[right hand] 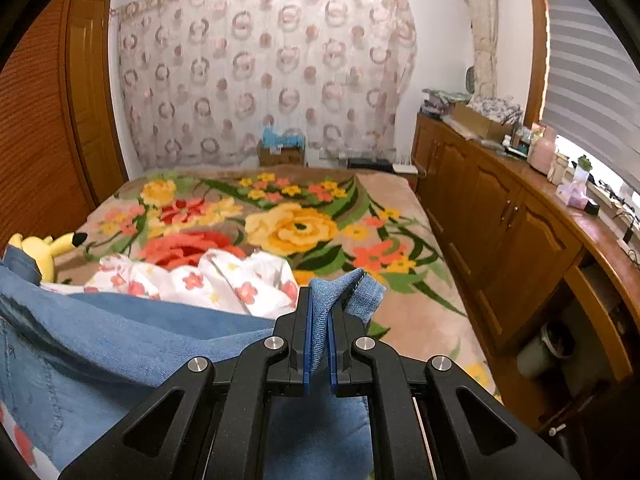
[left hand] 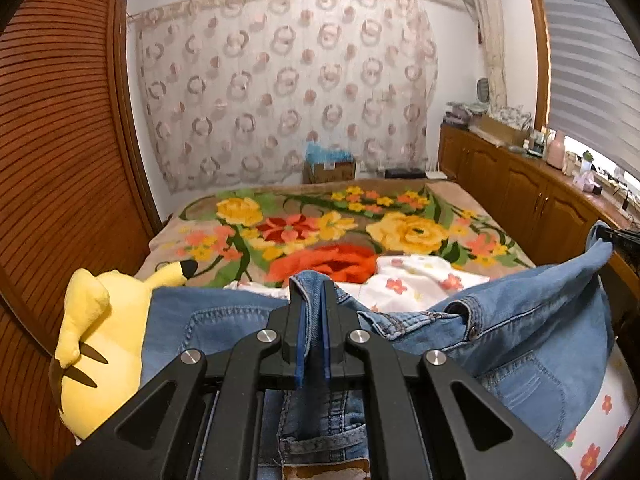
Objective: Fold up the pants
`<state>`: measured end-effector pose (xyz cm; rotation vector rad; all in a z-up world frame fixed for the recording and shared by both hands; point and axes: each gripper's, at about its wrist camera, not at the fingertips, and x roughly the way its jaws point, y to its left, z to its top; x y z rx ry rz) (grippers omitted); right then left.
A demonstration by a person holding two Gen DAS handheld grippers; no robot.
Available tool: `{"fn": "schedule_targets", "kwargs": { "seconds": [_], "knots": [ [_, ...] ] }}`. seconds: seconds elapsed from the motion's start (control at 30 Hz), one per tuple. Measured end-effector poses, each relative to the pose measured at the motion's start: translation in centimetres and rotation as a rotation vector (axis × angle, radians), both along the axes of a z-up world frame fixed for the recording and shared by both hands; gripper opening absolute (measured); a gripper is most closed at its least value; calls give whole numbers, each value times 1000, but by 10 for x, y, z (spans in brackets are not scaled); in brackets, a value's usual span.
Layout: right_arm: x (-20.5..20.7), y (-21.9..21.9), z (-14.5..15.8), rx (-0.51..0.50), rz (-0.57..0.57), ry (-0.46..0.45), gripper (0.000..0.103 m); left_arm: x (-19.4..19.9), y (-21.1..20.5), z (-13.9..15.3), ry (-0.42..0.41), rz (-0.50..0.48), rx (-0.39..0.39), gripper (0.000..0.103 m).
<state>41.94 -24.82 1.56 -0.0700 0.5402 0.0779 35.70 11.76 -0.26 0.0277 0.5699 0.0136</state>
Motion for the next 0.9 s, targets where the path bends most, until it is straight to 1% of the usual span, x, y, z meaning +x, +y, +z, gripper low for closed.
{"fn": "schedule_targets", "kwargs": {
  "seconds": [0.17, 0.27, 0.33, 0.37, 0.4, 0.43, 0.47, 0.5, 0.6, 0.67, 0.7, 0.73, 0.77, 0.8, 0.9],
  "knots": [
    [7, -2, 9, -1, -3, 15, 6, 3, -2, -7, 34, 2, -1, 7],
    [6, -2, 15, -11, -4, 39, 7, 3, -3, -11, 79, -23, -8, 10],
    [9, 1, 16, -14, 8, 56, 12, -1, -2, -13, 93, -33, -23, 21],
    [10, 1, 17, -18, 7, 57, 17, -3, -1, -12, 94, -33, -26, 24],
    [7, 1, 19, -24, 5, 55, 23, -7, 1, -11, 90, -26, -24, 29],
    [4, -1, 23, -27, 1, 50, 27, -9, 2, -10, 87, -23, -26, 37],
    [2, -2, 26, -28, -4, 45, 34, -11, 4, -8, 84, -22, -35, 41],
    [-1, -4, 29, -27, -11, 41, 37, -14, 6, -7, 85, -22, -46, 43],
    [-12, -6, 37, -11, 3, 32, 40, -25, 7, -2, 91, -42, -68, 43],
    [-25, -4, 43, -18, 22, 21, 41, -33, 5, -3, 95, -57, -63, 45],
    [-31, -2, 44, -17, 34, 15, 42, -37, 4, -4, 98, -63, -62, 49],
    [-38, 0, 45, -12, 48, 9, 43, -43, 1, -6, 100, -73, -66, 59],
    [-45, 1, 46, -5, 60, 5, 44, -47, 0, -7, 100, -79, -74, 67],
    [-51, 4, 46, 4, 78, 2, 45, -52, -1, -9, 102, -87, -85, 81],
    [-71, 11, 47, 13, 132, -5, 47, -64, -4, -14, 108, -102, -105, 82]
  ]
}}
